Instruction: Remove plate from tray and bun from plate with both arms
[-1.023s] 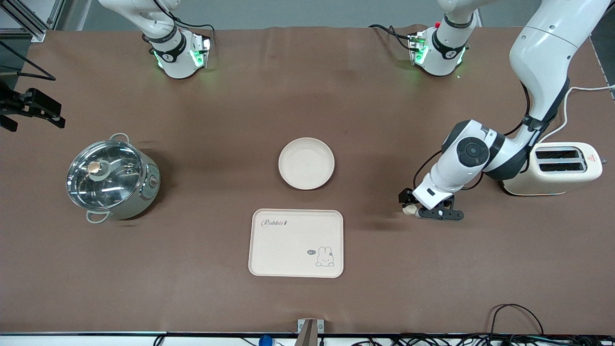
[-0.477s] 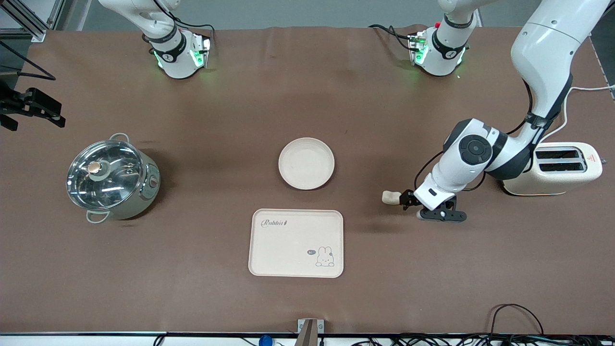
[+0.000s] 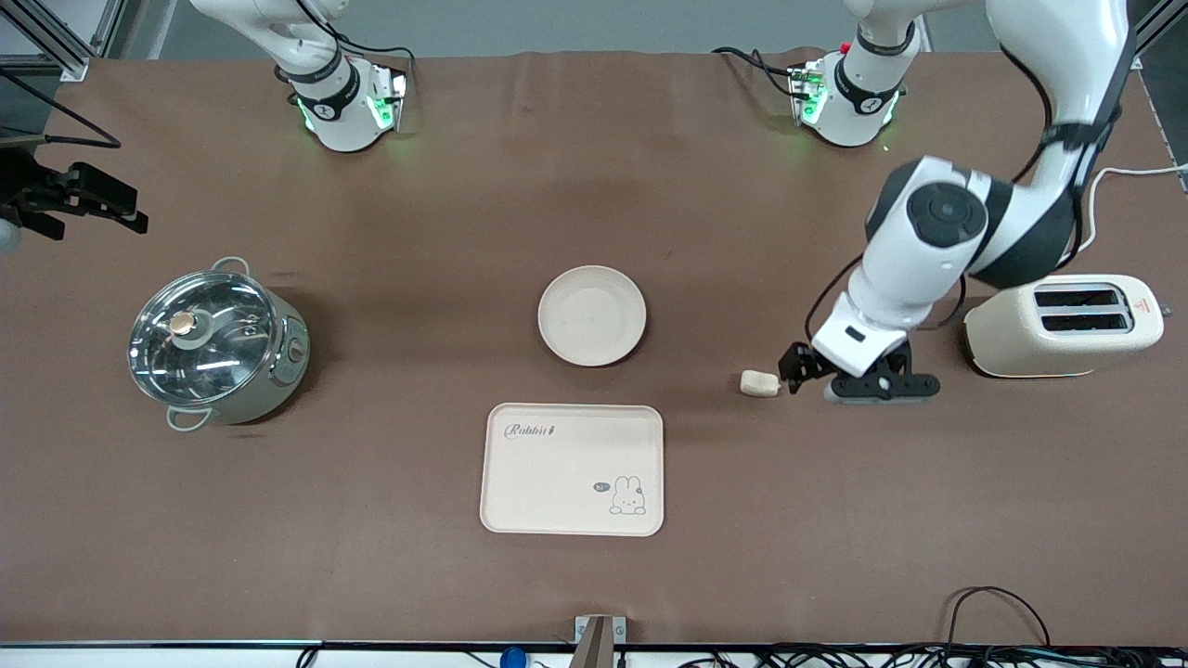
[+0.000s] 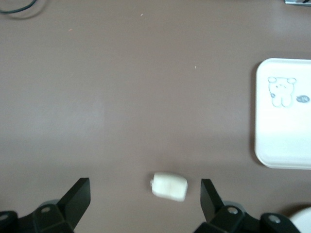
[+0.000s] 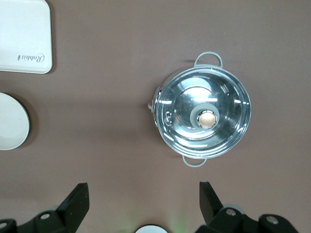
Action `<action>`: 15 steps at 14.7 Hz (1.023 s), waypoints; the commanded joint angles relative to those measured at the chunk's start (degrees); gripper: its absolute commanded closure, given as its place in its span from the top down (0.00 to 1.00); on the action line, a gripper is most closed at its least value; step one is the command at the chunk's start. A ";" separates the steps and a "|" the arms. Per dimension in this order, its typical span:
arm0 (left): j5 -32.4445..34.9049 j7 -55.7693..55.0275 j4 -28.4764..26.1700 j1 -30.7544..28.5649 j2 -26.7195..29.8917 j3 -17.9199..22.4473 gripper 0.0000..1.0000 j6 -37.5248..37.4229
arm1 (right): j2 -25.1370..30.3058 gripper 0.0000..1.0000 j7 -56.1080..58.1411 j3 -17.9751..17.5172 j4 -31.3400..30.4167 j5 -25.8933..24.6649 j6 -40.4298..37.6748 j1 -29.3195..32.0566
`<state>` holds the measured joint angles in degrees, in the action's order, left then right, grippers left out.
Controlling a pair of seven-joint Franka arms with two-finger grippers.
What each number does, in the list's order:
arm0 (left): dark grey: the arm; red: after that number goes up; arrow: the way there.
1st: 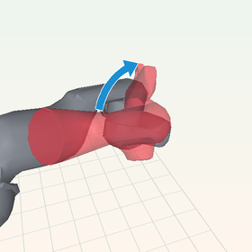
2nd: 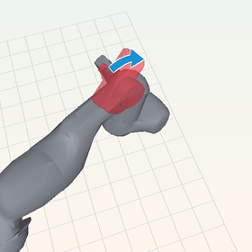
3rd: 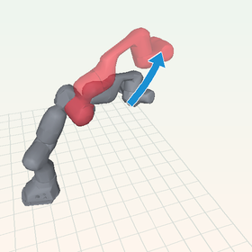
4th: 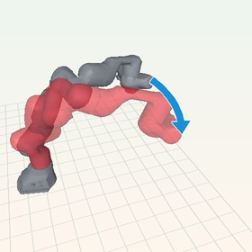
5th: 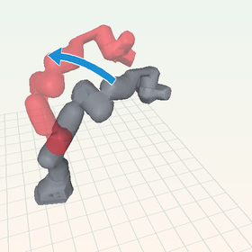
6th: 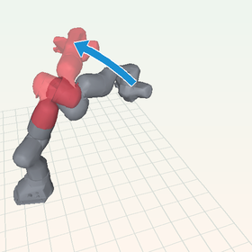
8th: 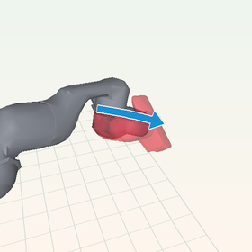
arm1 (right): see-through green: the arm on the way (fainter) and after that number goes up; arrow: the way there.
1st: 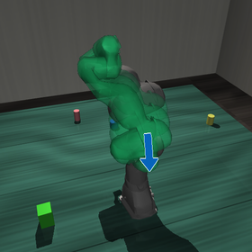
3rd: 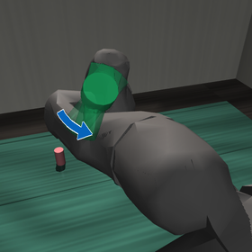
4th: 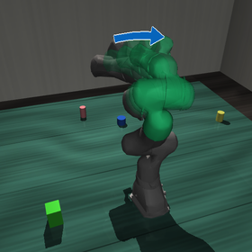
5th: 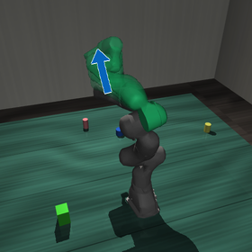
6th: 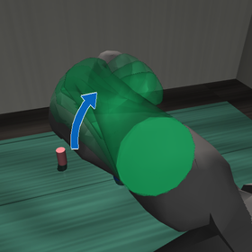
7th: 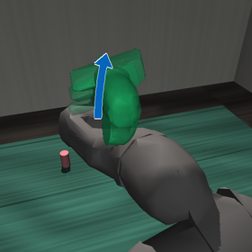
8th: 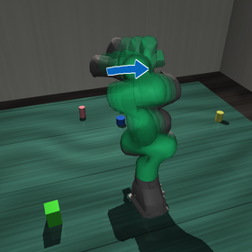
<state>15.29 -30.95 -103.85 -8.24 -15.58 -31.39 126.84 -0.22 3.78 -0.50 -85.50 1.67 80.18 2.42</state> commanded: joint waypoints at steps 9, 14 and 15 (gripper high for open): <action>-14.85 25.24 7.09 17.10 18.20 30.77 1.00 -25.65 | 2.33 1.00 -0.62 -0.46 -0.90 0.88 -1.61 2.59; -14.68 24.45 4.54 20.19 22.79 33.59 1.00 -26.91 | 2.50 1.00 -0.53 -0.55 -0.72 -1.05 -1.61 2.59; -14.50 25.14 4.62 20.19 22.79 33.59 1.00 -26.99 | 2.50 1.00 -0.53 -0.55 -0.63 -0.96 -1.43 2.68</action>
<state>0.98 -6.47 -97.86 11.08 5.89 1.31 99.86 1.24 3.64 -0.70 -85.76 1.35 78.54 4.80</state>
